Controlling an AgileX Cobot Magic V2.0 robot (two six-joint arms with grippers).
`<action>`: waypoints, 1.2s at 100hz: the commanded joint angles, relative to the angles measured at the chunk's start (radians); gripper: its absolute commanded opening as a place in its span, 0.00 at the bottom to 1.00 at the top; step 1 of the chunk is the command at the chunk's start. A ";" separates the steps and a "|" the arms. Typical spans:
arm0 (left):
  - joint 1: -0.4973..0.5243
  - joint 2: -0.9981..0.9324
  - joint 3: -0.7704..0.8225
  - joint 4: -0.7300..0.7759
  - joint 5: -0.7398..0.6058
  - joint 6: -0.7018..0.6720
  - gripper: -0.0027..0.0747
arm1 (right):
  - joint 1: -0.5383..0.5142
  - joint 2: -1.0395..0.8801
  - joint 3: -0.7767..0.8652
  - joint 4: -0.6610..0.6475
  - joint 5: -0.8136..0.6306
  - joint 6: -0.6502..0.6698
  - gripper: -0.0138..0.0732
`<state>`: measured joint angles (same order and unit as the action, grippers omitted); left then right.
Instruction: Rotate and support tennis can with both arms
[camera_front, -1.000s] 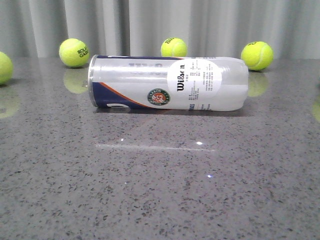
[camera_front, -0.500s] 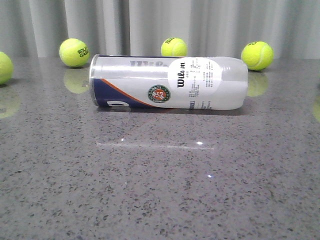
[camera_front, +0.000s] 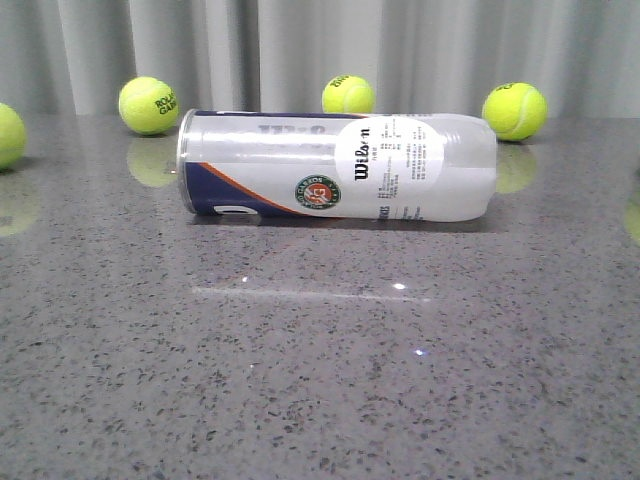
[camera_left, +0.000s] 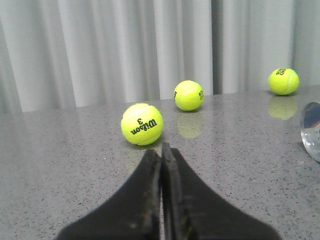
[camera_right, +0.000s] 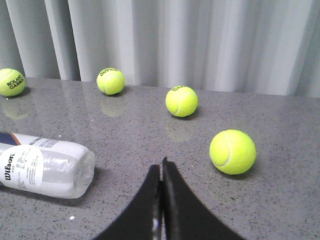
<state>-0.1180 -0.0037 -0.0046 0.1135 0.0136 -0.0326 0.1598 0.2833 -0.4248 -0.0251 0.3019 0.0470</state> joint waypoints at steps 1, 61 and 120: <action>-0.010 -0.040 0.047 -0.005 -0.077 -0.007 0.01 | -0.006 0.006 -0.024 -0.014 -0.088 -0.003 0.08; -0.010 -0.013 -0.147 -0.113 0.025 -0.007 0.01 | -0.006 0.006 -0.024 -0.014 -0.088 -0.003 0.08; -0.010 0.673 -0.953 -0.138 0.781 -0.003 0.01 | -0.006 0.006 -0.024 -0.014 -0.088 -0.003 0.08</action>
<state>-0.1180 0.5720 -0.8583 -0.0140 0.7676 -0.0326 0.1598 0.2833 -0.4248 -0.0251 0.3019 0.0470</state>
